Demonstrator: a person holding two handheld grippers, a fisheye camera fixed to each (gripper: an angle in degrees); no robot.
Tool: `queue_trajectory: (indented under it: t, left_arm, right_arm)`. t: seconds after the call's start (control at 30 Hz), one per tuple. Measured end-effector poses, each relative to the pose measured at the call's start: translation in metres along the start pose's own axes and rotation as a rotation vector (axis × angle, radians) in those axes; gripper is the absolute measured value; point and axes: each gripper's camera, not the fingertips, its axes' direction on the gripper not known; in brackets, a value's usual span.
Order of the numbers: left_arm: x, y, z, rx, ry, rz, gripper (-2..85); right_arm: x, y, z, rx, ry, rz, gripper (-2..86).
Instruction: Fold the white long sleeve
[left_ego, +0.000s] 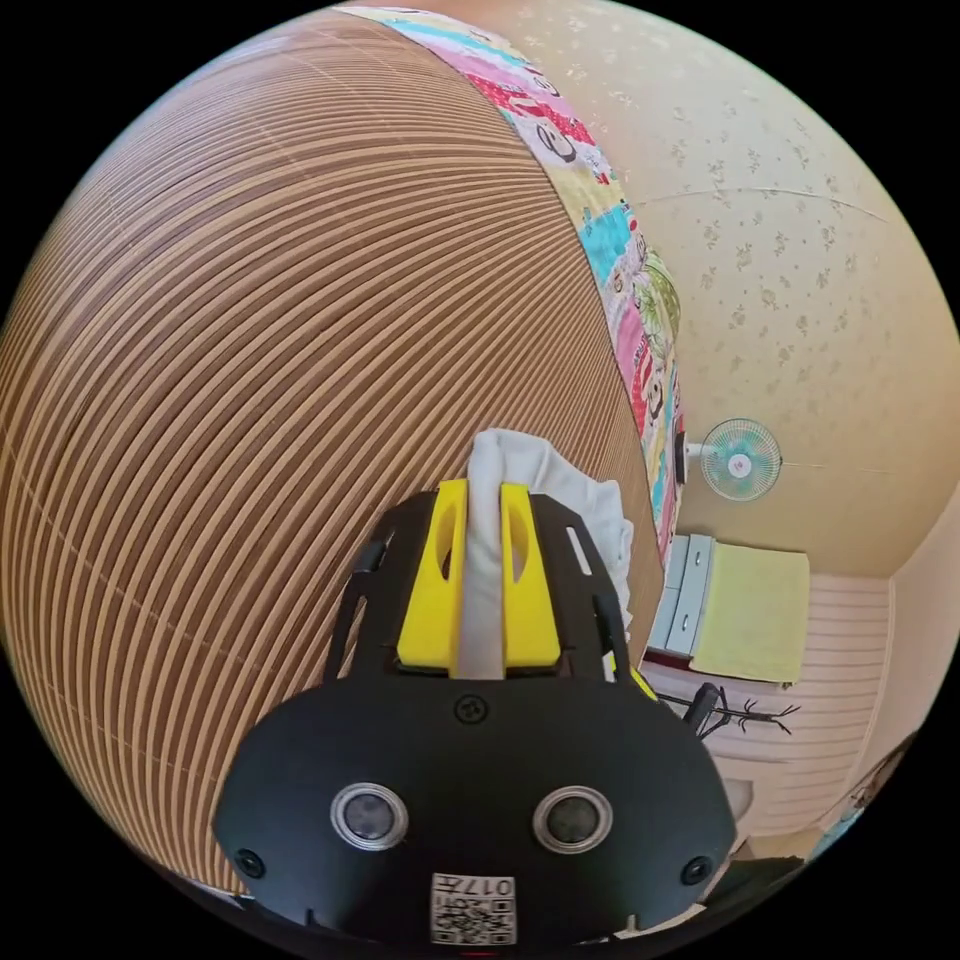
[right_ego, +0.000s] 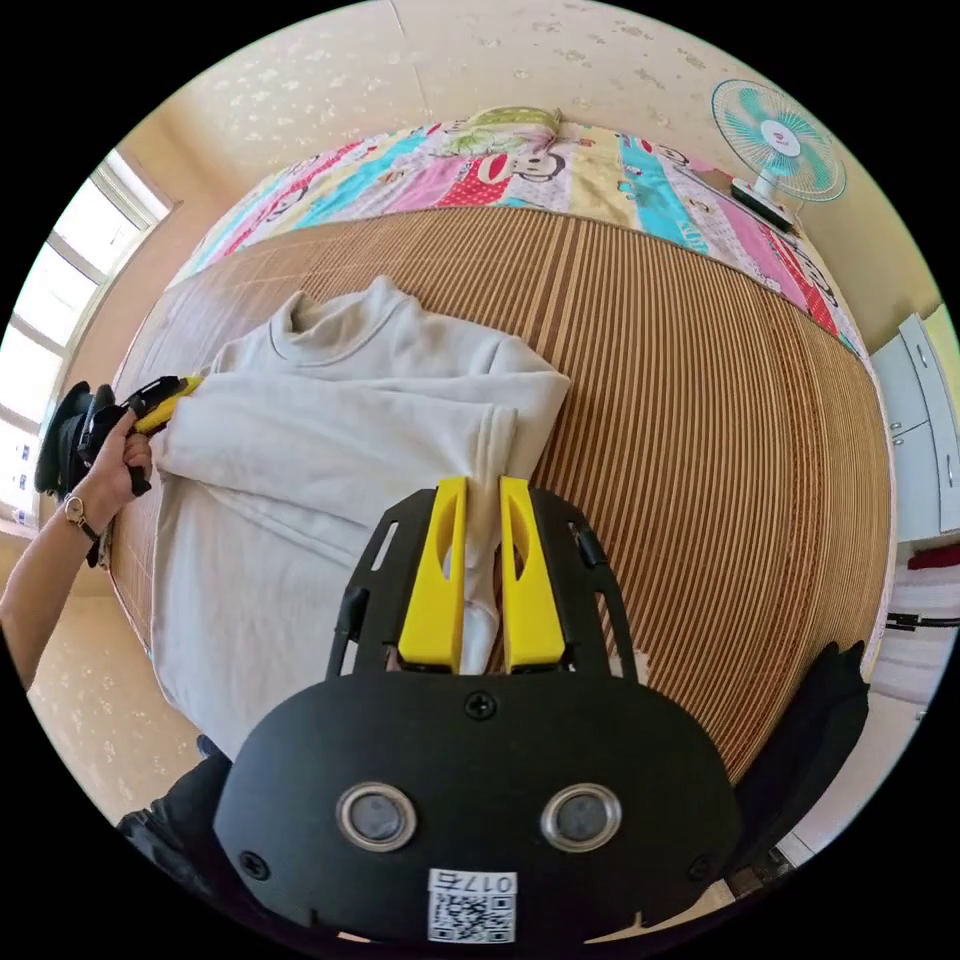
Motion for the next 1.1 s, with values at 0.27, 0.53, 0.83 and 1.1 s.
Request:
queue_trajectory:
  t: [0.27,0.53,0.83,1.1]
  left_arm:
    - [-0.001,0.096,-0.128,-0.104,-0.201,0.458,13.0]
    - [-0.091,0.262,-0.201,-0.613,-0.345,0.437,15.8]
    - [-0.13,0.26,-0.178,-0.861,-0.318,0.498,5.6]
    - [-0.113,0.216,-0.207,-1.094,-0.198,0.663,4.0]
  right_arm:
    - [0.036,0.083,-0.051,-0.011,-0.19,0.012,9.2]
    - [0.032,0.246,-0.027,-0.6,-0.149,-0.082,11.1]
    - [0.083,0.247,0.011,-0.699,-0.507,0.157,12.5]
    - [0.128,0.239,0.025,-0.709,-0.99,0.149,13.9]
